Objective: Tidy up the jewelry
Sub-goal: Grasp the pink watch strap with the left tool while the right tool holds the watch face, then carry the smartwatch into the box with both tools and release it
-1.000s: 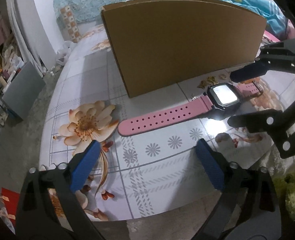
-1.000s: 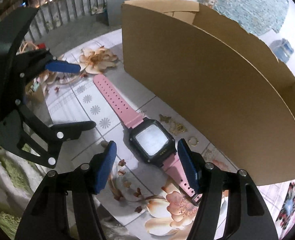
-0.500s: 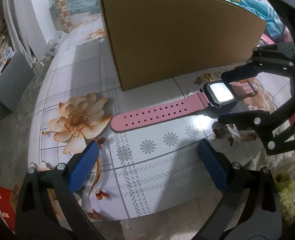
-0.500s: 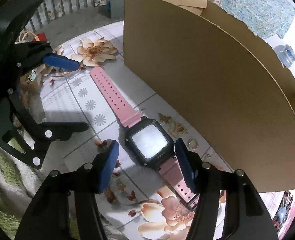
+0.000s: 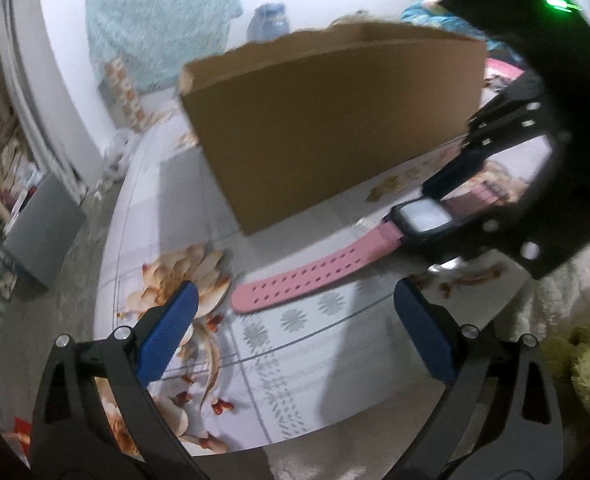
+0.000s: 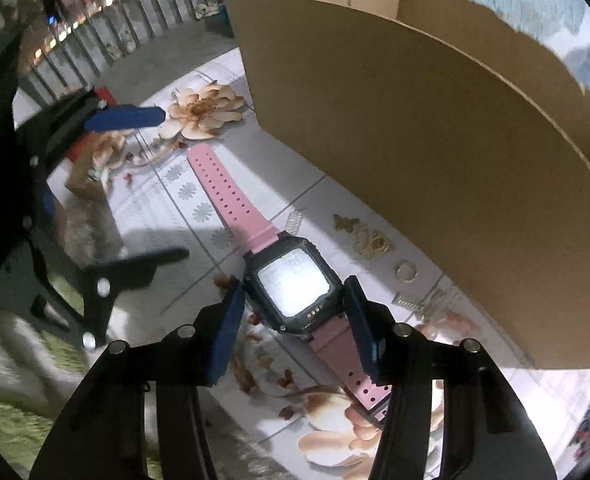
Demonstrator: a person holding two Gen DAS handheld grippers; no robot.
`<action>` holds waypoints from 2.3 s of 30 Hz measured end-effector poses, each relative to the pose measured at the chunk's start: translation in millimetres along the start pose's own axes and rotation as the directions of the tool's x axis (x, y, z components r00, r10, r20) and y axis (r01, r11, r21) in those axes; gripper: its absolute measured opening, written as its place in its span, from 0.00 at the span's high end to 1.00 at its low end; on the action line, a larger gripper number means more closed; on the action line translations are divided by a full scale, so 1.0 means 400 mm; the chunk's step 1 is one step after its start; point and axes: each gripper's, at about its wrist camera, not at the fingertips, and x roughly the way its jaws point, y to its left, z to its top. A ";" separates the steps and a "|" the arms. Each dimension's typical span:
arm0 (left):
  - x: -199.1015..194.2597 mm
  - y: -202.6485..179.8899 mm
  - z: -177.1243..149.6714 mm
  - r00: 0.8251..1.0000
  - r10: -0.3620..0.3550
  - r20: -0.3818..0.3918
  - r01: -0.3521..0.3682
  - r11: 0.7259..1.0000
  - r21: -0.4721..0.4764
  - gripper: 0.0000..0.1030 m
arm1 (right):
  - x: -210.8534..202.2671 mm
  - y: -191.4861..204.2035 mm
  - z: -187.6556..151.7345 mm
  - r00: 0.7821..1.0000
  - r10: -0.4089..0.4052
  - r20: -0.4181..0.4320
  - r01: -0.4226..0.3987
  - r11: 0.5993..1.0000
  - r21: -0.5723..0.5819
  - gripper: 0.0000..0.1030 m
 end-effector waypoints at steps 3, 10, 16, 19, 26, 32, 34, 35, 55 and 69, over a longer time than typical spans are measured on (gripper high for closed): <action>-0.005 -0.020 0.009 1.000 -0.018 0.021 0.017 0.999 0.043 0.20 | -0.004 -0.031 -0.004 0.996 0.088 -0.020 -0.087 0.995 0.053 0.52; 0.021 -0.045 0.018 0.998 -0.058 -0.005 0.059 0.994 0.095 0.48 | -0.008 -0.078 -0.012 0.963 0.262 -0.057 -0.251 0.955 0.159 0.52; 0.030 -0.069 0.027 0.997 -0.076 -0.028 0.079 0.991 0.110 0.73 | -0.003 -0.101 -0.014 0.935 0.351 -0.043 -0.335 0.918 0.213 0.52; 0.037 -0.053 0.037 0.993 -0.110 -0.038 0.112 0.992 0.052 0.79 | -0.005 -0.099 -0.018 0.939 0.343 -0.026 -0.330 0.920 0.213 0.51; 0.054 -0.022 0.046 0.977 -0.199 -0.076 0.195 0.979 -0.051 0.83 | -0.034 -0.110 -0.047 0.953 0.301 0.023 -0.299 0.931 0.211 0.51; 0.066 0.006 0.050 0.970 -0.229 -0.087 0.220 0.970 -0.100 0.84 | -0.068 -0.087 -0.085 0.983 0.171 0.062 -0.179 0.970 0.165 0.51; 0.070 0.005 0.052 0.970 -0.224 -0.091 0.216 0.972 -0.096 0.84 | -0.075 -0.079 -0.096 0.991 0.112 0.074 -0.121 0.983 0.137 0.51; 0.064 -0.002 0.047 0.971 -0.222 -0.091 0.214 0.972 -0.095 0.84 | -0.076 -0.074 -0.098 0.993 0.086 0.077 -0.095 0.987 0.127 0.51; -0.019 -0.031 0.107 0.992 -0.127 0.017 0.128 0.991 -0.034 0.96 | -0.177 0.001 -0.141 0.911 -0.294 0.288 0.300 0.954 0.026 0.90; -0.127 0.047 0.435 0.973 -0.126 0.193 0.121 0.992 0.036 0.97 | -0.420 -0.158 0.061 0.903 -0.212 0.374 0.191 0.977 0.094 0.92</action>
